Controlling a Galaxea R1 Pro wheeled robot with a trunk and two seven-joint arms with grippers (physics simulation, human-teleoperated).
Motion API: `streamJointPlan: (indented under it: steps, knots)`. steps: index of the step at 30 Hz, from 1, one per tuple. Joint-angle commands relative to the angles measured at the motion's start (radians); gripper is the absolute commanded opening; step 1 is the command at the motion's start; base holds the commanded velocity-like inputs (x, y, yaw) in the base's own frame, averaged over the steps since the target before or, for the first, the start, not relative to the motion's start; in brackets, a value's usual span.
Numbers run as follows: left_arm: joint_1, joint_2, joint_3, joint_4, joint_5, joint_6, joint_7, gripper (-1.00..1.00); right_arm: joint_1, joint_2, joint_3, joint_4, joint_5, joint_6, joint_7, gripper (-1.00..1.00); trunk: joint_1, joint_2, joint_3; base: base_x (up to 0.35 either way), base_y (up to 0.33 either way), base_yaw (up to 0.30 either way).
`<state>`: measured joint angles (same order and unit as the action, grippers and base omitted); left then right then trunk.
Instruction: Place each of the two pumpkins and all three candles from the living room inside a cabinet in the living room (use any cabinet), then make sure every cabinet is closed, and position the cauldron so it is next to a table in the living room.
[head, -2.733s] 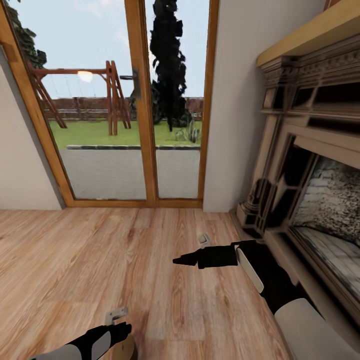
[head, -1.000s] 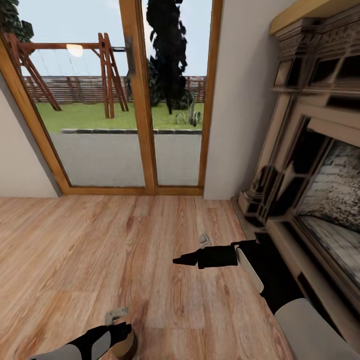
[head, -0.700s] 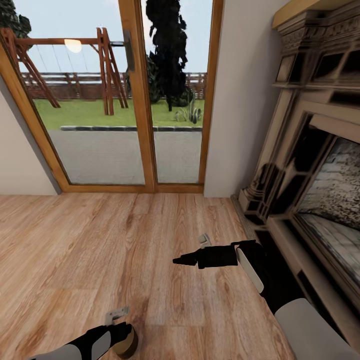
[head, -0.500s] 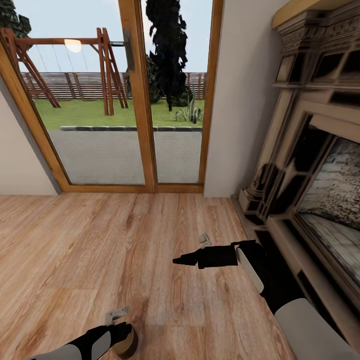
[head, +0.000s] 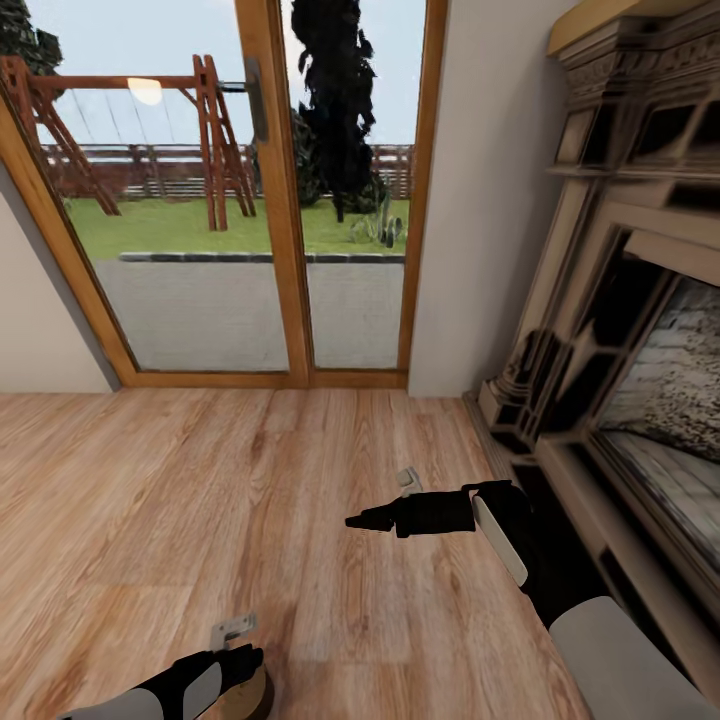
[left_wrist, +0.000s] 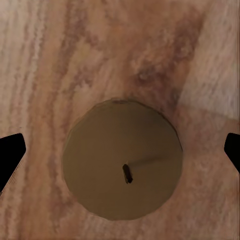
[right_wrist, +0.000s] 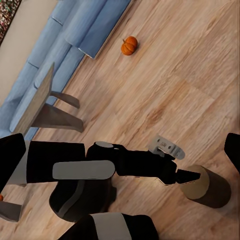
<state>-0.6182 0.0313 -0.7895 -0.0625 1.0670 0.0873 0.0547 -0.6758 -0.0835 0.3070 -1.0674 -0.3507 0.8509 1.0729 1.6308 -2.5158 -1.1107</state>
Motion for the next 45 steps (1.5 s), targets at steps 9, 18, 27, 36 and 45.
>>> streamJointPlan:
  steps: [9, 18, 27, 36, 45]
  knots:
    - [0.0, 0.001, -0.008, -0.003, 0.008, 0.005, 0.006, 1.0, -0.001, -0.001, 0.001, 0.0, -0.005, 0.005, -0.001, 1.0, 0.0, 0.0, -0.001, 0.118, 0.0, 0.0]
    - [0.0, 0.001, -0.008, -0.003, 0.008, 0.005, 0.006, 1.0, -0.001, -0.001, 0.002, 0.0, -0.005, 0.005, -0.001, 1.0, 0.0, 0.0, -0.001, 0.003, 0.0, 0.0]
    - [0.0, 0.001, -0.008, -0.003, 0.008, 0.005, 0.005, 1.0, -0.001, -0.001, 0.002, 0.0, -0.005, 0.005, -0.001, 1.0, 0.002, -0.001, -0.016, 0.0, 0.0, 0.0]
    - [0.0, 0.001, -0.008, -0.003, 0.008, 0.005, 0.005, 1.0, -0.001, -0.001, 0.002, 0.0, -0.005, 0.005, -0.001, 1.0, 0.005, -0.003, -0.04, 0.0, 0.0, 0.0]
    - [0.0, 0.001, -0.008, -0.003, 0.008, 0.005, 0.006, 1.0, -0.001, -0.001, 0.002, 0.0, -0.005, 0.005, -0.001, 1.0, 0.005, -0.003, -0.04, 0.0, 0.0, 0.0]
